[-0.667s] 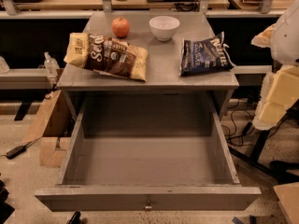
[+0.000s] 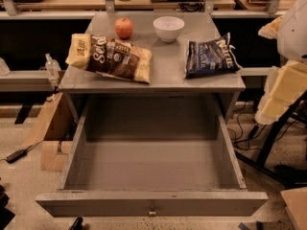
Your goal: Place blue chip bag into top drawer
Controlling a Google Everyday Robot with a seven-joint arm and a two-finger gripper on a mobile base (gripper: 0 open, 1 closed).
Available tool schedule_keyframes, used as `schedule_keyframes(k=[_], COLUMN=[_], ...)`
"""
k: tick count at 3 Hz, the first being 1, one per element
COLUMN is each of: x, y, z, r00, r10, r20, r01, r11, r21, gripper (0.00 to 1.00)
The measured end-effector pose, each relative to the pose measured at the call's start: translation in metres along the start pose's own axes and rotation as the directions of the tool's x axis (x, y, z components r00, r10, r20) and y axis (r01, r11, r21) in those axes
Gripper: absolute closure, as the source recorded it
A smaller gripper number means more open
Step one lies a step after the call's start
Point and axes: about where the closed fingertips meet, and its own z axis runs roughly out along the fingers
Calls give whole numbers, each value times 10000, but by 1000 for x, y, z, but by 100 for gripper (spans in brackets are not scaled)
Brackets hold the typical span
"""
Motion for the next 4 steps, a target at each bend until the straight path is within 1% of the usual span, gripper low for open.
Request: schedule_keyframes(k=[1,2,3,4], x=[-23,-54,-79,-81], y=[-32,-86,-123,-125], z=[8,16,26,27], r00=[9939,9700,9529,9517], r10=[-1071,-2372,-2982,-3017], r20=[253,530,557,565], r01=[1030,2135,2615,2641], r11=[9863,9358,9005,8987], r21=[1290,2804,3473,3500], gripper=[0,0,0,0])
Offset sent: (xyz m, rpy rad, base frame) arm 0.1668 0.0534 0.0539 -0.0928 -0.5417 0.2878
